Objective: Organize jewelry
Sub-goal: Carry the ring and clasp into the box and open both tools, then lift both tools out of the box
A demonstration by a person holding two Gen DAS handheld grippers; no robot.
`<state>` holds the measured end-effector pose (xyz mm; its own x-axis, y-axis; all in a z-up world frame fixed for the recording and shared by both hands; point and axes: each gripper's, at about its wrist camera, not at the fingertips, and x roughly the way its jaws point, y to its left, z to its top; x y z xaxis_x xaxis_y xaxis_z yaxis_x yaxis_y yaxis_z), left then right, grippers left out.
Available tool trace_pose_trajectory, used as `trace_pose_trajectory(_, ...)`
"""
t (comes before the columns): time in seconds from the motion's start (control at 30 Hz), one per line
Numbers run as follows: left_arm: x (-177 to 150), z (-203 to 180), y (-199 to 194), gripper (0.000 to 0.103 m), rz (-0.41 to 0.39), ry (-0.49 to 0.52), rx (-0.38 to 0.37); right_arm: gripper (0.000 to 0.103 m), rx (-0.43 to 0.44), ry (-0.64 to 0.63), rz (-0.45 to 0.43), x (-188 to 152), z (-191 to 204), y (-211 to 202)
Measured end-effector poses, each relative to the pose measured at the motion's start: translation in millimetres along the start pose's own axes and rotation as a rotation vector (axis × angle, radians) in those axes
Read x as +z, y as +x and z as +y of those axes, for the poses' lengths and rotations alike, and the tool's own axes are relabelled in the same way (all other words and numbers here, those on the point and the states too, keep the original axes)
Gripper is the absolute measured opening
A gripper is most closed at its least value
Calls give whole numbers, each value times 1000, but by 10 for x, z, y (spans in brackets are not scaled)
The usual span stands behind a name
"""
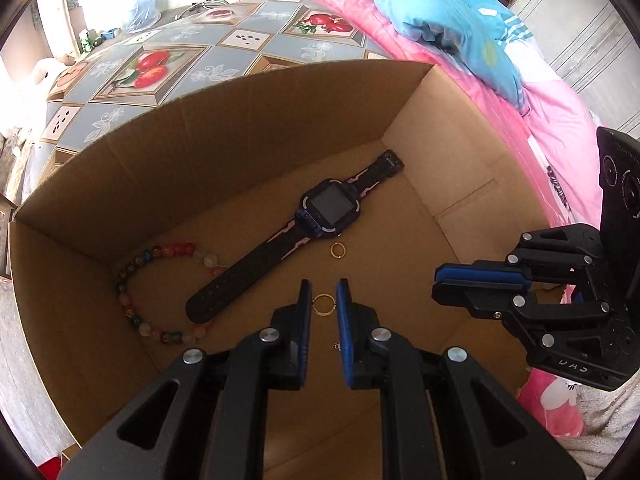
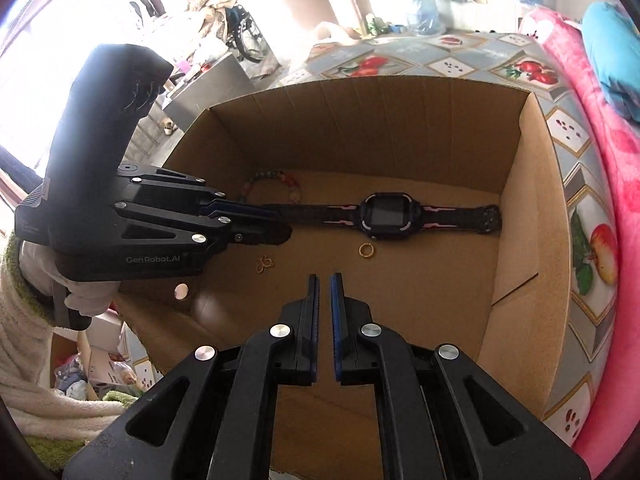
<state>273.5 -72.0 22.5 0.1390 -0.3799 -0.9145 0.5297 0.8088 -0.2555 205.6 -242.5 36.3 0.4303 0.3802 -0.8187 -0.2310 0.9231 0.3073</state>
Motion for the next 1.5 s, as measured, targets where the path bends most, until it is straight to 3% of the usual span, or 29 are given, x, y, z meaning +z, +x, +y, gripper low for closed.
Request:
trace_pose_trajectory(0.53, -28, -11, -103, 14, -49, -15, 5, 6, -7, -16, -83, 19, -2, -189)
trace_pose_trajectory(0.87, -250, -164, -594, 14, -223, 23, 2, 8, -2, 21, -207, -108, -49, -600)
trace_pose_trajectory(1.1, -873, -423, -1122, 19, -469, 112, 23, 17, -14, -5, -363, -529, 96, -1024)
trace_pose_trajectory(1.27, -1503, -569, -1199, 20, -564, 127, 28, 22, -37, -73, -443, -1025, 278, -1223)
trace_pose_trajectory(1.43, -1983, -618, -1037, 23, -551, 67, -41, 25, -6, -19, -380, -1393, 295, -1055)
trace_pose_trajectory(1.5, -2090, -673, -883, 24, -526, 60, -27, 25, -14, 29, -340, -1505, 253, -894)
